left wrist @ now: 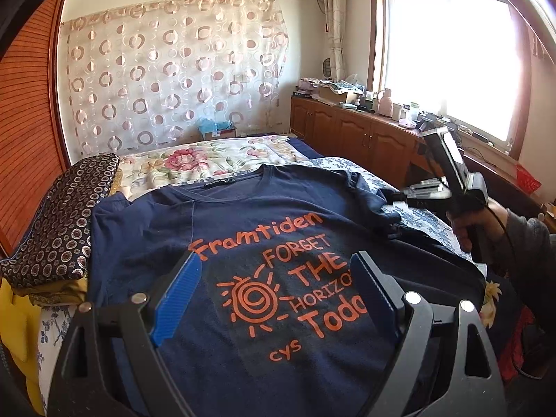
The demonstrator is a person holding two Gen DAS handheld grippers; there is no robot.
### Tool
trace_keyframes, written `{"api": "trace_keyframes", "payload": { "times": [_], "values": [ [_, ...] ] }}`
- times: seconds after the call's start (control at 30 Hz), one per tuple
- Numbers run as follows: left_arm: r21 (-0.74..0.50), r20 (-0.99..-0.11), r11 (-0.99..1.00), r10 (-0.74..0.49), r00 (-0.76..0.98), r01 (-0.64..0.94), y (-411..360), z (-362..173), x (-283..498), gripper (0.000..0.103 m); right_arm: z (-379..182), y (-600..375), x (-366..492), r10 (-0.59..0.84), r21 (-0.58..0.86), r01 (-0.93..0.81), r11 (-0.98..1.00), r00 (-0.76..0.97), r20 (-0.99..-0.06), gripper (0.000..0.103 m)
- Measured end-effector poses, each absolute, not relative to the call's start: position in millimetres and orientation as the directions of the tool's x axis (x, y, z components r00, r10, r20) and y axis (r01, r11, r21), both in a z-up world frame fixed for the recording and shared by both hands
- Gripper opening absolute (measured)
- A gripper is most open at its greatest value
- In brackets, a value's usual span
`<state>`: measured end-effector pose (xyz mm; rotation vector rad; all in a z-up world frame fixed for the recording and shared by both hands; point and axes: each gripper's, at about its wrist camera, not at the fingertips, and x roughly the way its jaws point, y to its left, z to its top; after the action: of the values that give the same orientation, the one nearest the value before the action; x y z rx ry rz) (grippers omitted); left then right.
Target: Fold small clothes
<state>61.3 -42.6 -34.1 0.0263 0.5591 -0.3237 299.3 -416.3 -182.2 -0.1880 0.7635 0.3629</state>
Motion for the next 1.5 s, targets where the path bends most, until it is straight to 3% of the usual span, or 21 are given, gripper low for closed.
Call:
{"api": "trace_keyframes", "payload": {
  "times": [0.4,0.43,0.47,0.53,1.07,1.33,1.4,1.47,1.5],
  "values": [
    [-0.086,-0.530,0.954,-0.287,0.798,0.286,-33.5,-38.2,61.3,0.088,-113.7,-308.9,317.5,0.395,-0.151,-0.572,0.806,0.711,-0.582,0.004],
    [-0.087,-0.532,0.955,-0.285,0.797,0.284,-32.5,-38.7,61.4,0.088,-113.2,-304.5,317.9,0.402,-0.150,-0.577,0.803,0.709,-0.579,0.011],
    [-0.087,-0.533,0.955,-0.284,0.797,0.282,-31.5,-39.0,61.8,0.088,-113.4,-299.6,319.1,0.402,-0.146,-0.576,0.804,0.708,-0.581,0.026],
    [-0.087,-0.532,0.956,-0.282,0.798,0.279,-29.6,-38.9,61.5,0.088,-116.6,-297.2,319.8,0.401,-0.127,-0.575,0.808,0.696,-0.596,0.045],
    [-0.095,-0.532,0.957,-0.283,0.798,0.276,-27.1,-41.2,61.8,0.088,-186.9,-369.0,276.4,0.323,0.026,-0.455,0.890,0.591,-0.739,0.045],
    [-0.094,-0.539,0.955,-0.286,0.792,0.281,-30.2,-44.7,62.5,0.088,-196.9,-376.4,266.9,0.366,0.099,-0.448,0.888,0.561,-0.742,0.045],
    [-0.093,-0.539,0.955,-0.285,0.793,0.280,-30.2,-45.2,62.1,0.088,-197.8,-371.8,267.5,0.365,0.092,-0.455,0.886,0.559,-0.744,0.040],
    [-0.096,-0.540,0.956,-0.285,0.792,0.278,-29.8,-45.6,62.6,0.088,-196.1,-368.5,266.2,0.371,0.085,-0.466,0.881,0.567,-0.736,0.023],
    [-0.099,-0.541,0.957,-0.283,0.792,0.274,-29.1,-46.4,63.0,0.088,-194.3,-366.3,264.0,0.378,0.081,-0.477,0.875,0.570,-0.729,0.020]
  ]
}}
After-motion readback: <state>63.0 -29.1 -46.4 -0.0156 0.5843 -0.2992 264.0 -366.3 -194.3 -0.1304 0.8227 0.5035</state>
